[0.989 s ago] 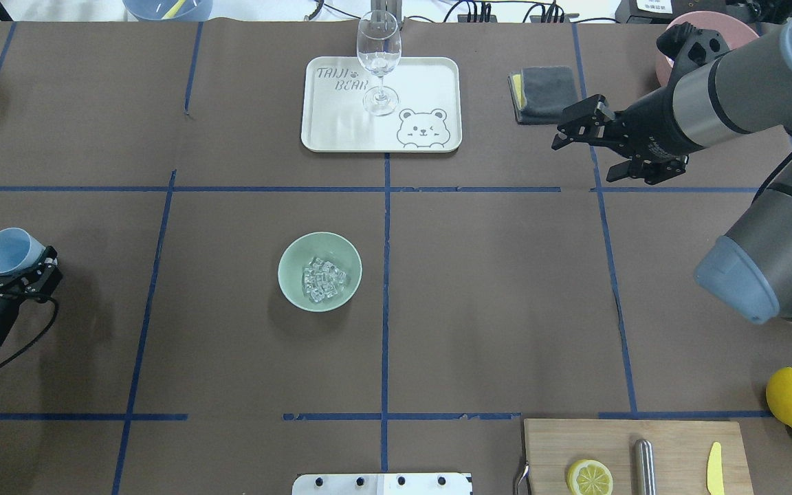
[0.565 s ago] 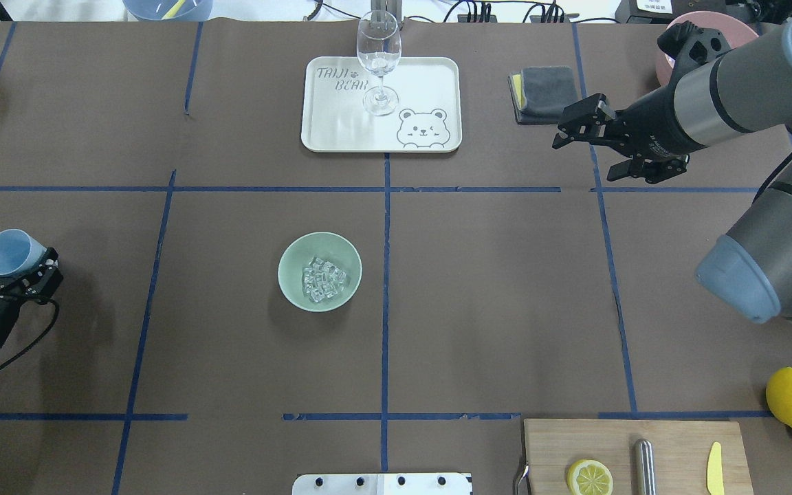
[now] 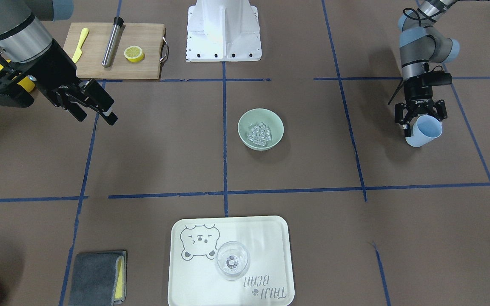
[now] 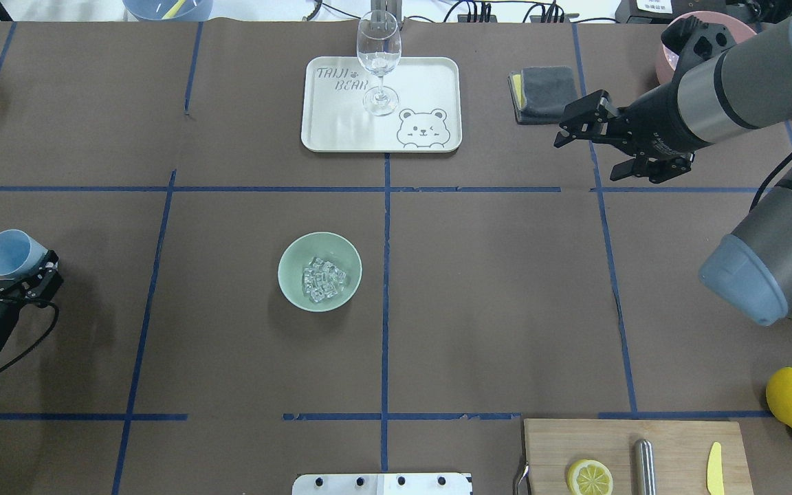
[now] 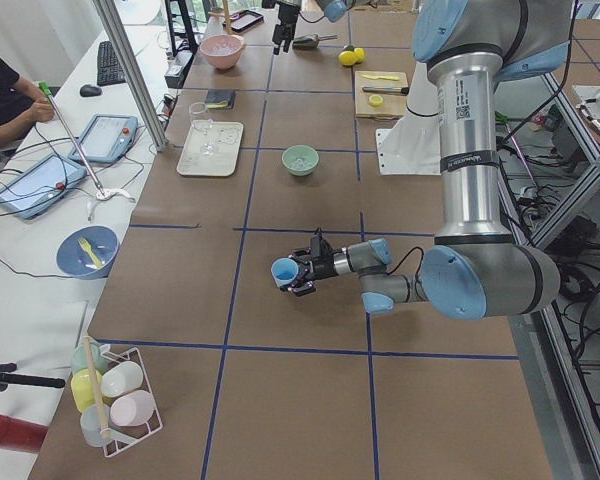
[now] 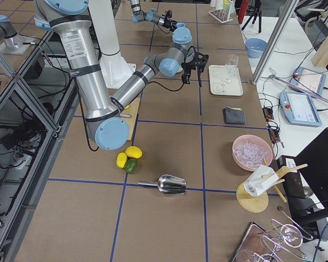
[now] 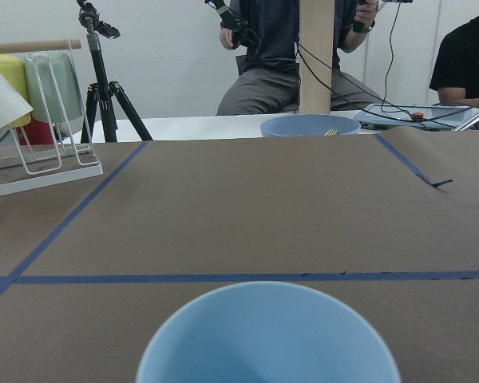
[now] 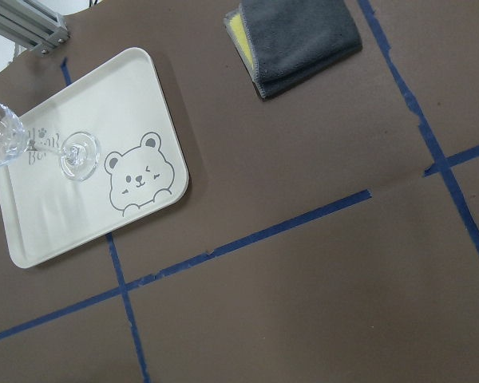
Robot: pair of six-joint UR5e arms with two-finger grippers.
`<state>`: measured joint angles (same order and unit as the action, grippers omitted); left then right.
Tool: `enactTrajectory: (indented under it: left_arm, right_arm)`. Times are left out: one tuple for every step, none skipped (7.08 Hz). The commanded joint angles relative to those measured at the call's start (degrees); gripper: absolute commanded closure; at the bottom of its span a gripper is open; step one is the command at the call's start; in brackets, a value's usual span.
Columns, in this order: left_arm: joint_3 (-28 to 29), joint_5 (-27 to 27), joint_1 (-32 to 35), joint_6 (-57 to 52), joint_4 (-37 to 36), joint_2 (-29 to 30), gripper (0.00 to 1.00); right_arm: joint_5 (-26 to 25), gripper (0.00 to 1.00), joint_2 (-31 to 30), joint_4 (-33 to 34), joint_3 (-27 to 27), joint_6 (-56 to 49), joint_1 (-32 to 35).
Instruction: Pour ice into bowl
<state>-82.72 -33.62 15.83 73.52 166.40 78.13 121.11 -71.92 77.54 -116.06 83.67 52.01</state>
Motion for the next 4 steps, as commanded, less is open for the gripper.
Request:
enactTrajectory:
  left_arm:
    - [-0.25, 1.0, -1.14, 0.04, 0.07, -0.25, 0.0]
    - [-0.34, 1.27, -2.02, 0.04, 0.67, -0.78, 0.0]
    - [-0.34, 1.36, -2.99, 0.04, 1.12, -1.13, 0.0]
    - [-0.34, 1.36, -3.61, 0.04, 1.12, -1.83, 0.0]
  right_arm:
    - [0.0, 0.0, 0.03, 0.07, -0.13, 0.09, 0.02]
    - [0.0, 0.0, 0.03, 0.07, -0.04, 0.09, 0.02]
    - [0.0, 0.0, 0.03, 0.07, -0.13, 0.09, 0.02]
    - [0.0, 0.0, 0.03, 0.07, -0.22, 0.0, 0.02]
